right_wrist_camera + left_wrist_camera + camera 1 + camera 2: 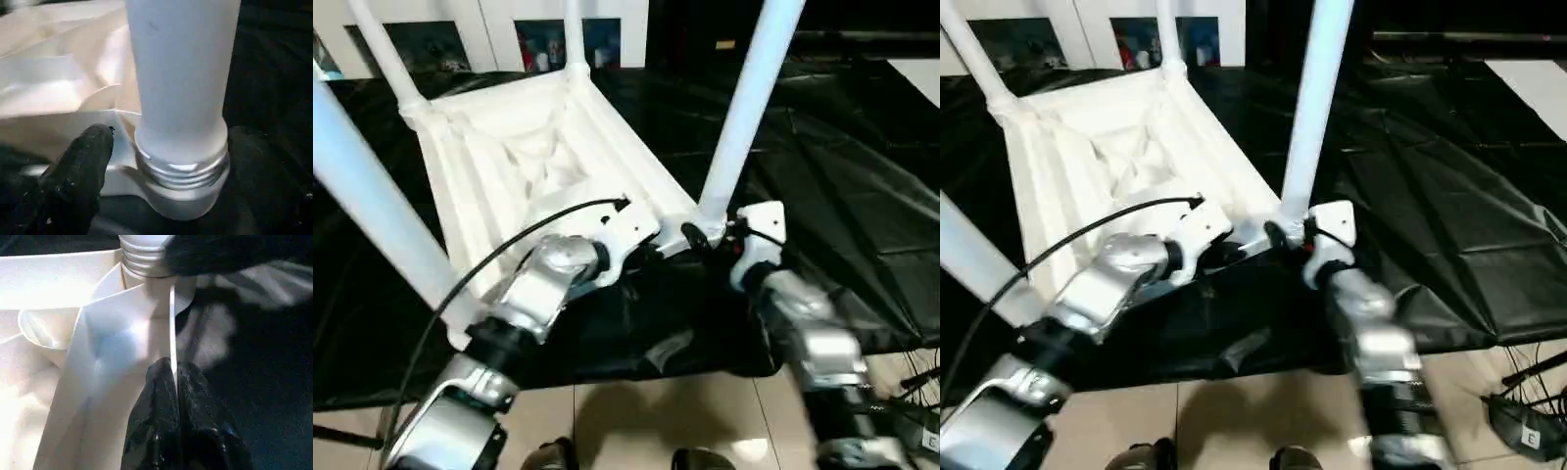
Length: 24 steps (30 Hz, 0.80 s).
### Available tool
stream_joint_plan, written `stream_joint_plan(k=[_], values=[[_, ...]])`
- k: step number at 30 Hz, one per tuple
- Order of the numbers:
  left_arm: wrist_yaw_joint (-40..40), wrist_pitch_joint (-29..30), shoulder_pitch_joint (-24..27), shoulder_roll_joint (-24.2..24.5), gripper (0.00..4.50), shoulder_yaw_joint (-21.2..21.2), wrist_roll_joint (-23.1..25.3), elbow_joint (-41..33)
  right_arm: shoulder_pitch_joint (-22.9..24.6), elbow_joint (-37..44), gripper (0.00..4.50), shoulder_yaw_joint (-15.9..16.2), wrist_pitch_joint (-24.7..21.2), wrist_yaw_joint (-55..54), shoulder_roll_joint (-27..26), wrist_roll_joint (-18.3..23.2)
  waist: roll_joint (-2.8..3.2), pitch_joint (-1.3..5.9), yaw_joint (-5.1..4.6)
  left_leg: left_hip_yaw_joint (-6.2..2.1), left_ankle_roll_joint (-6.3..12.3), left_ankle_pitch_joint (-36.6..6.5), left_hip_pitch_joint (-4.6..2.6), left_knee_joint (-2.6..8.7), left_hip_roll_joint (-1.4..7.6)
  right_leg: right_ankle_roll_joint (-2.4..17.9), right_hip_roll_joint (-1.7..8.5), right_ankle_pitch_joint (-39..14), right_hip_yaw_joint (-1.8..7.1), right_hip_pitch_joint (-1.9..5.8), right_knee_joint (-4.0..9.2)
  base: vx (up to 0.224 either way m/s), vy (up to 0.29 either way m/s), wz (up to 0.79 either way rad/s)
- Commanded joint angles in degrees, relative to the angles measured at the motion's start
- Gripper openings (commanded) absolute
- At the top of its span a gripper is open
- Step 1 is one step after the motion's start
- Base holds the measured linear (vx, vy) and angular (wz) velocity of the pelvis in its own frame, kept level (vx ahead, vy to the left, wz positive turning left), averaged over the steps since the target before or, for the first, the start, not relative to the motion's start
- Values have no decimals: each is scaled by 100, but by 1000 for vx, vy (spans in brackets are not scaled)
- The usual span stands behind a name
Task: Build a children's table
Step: Rotate leg to tighten
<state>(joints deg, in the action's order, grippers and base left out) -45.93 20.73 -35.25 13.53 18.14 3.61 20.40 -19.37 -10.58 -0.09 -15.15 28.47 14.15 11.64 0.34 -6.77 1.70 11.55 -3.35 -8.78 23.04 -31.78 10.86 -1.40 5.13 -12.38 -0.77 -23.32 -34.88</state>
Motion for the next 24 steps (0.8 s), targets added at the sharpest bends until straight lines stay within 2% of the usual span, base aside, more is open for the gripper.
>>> stream_joint_plan(k=[1, 2, 6, 7, 8, 11, 14, 17, 21, 24], values=[[-324, -130, 319, 162, 0, 31, -157, -21, 151, 355, 408, 143, -77, 730, 305, 184, -101, 325, 10, -69, 632, -795, -97, 300, 174, 1181, 192, -306, 143, 203, 432, 0, 0, 0], [-518, -143, 408, 281, 0, 52, -227, -179, 240, 462, 408, 196, -75, 1128, 565, 227, -117, 331, 19, -73, 668, -780, -91, 290, 180, 1219, 190, -208, 137, 230, 421, 0, 0, 0], [-892, -48, 598, 510, 0, 42, -437, -549, 321, 546, 408, 253, 41, 1753, 974, 278, -115, 336, 17, -60, 765, -757, -109, 277, 188, 1391, 186, -15, 137, 225, 394, 0, 0, 0], [-1269, -68, 748, 692, 0, 81, -615, -844, 303, 578, 408, 344, 63, 2090, 1173, 302, -119, 342, 16, -70, 803, -701, -99, 273, 195, 1461, 192, 15, 130, 240, 374, 0, 0, 0], [-1458, -119, 810, 757, 0, 117, -703, -959, 295, 598, 408, 407, 70, 2195, 1224, 297, -121, 337, 6, -66, 813, -666, -90, 276, 197, 1478, 191, 36, 132, 245, 368, 0, 0, 0], [-1967, -227, 970, 921, 0, 207, -959, -1255, 254, 619, 408, 582, 85, 2404, 1322, 245, -107, 348, 20, -47, 908, -552, -137, 247, 206, 1538, 180, 286, 148, 220, 339, 0, 0, 0], [-2064, -180, 1011, 971, 0, 233, -1001, -1342, 228, 617, 408, 655, 90, 2457, 1353, 227, -109, 360, 50, -35, 998, -345, -151, 222, 206, 1619, 174, 645, 145, 222, 295, 0, 0, 0], [-2029, -187, 1037, 992, 0, 214, -952, -1347, 184, 623, 408, 904, 114, 2769, 1469, 167, -126, 354, 51, -39, 984, -391, -134, 219, 202, 1602, 180, 541, 139, 240, 291, 0, 0, 0], [-2029, -203, 1018, 1004, 0, 203, -933, -1309, 184, 622, 408, 984, 131, 2962, 1530, 148, -111, 341, 46, -44, 892, -604, -145, 228, 211, 1567, 196, 167, 145, 227, 319, 0, 0, 0], [-2075, -202, 985, 1036, 0, 183, -944, -1286, 115, 501, 408, 1000, 192, 3115, 1564, 115, -120, 362, 42, -43, 912, -475, -144, 208, 201, 1585, 186, 374, 149, 240, 289, 0, 0, 0]])
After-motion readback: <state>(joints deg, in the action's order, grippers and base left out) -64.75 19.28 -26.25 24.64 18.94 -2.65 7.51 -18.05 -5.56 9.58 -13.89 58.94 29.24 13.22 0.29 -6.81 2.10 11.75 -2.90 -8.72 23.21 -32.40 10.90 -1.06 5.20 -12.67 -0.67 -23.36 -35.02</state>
